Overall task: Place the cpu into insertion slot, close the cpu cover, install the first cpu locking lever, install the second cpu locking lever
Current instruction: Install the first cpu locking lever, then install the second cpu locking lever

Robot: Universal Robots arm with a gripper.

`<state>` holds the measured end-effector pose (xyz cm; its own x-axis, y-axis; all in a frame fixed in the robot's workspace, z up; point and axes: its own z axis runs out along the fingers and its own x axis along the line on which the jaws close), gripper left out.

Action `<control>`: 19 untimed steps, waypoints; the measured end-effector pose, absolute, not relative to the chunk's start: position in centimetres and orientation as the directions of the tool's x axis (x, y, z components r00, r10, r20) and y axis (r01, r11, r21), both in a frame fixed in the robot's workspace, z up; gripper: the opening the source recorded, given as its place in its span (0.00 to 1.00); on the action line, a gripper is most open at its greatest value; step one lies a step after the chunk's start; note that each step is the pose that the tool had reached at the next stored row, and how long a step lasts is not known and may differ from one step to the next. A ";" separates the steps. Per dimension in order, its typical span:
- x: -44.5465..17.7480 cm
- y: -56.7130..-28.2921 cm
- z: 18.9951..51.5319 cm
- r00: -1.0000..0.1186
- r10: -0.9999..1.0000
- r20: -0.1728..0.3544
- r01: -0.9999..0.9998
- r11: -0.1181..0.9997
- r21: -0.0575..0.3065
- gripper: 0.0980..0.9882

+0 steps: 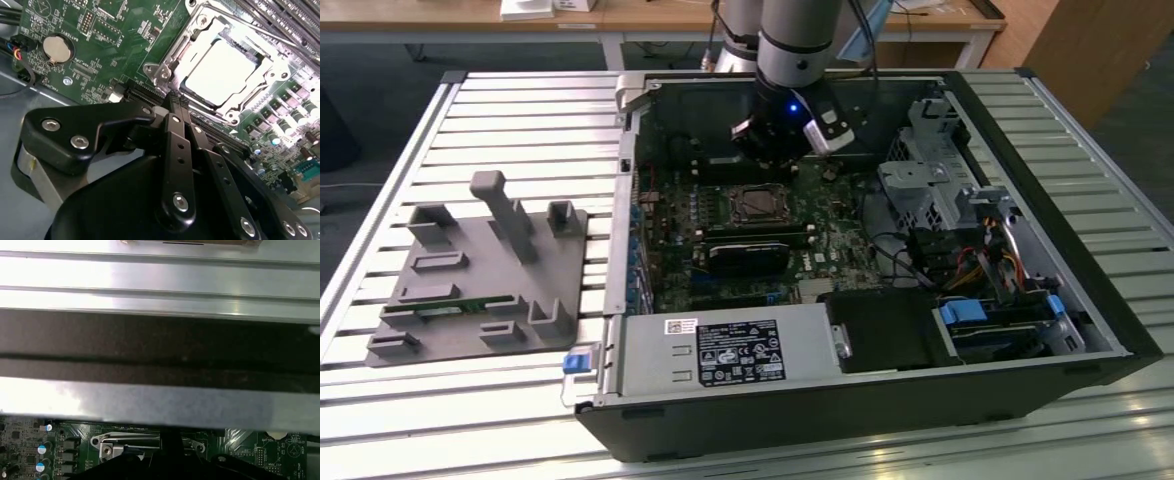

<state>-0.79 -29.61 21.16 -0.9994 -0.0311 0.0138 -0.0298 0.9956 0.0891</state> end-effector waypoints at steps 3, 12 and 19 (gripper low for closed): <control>-0.8 -29.7 21.2 -0.999 -0.031 0.014 -0.030 0.996 0.089 0.01; -0.8 -30.0 21.2 -0.999 -0.031 0.014 -0.030 0.996 0.089 0.01; -0.8 -30.4 21.2 -0.999 -0.031 0.014 -0.030 0.996 0.089 0.01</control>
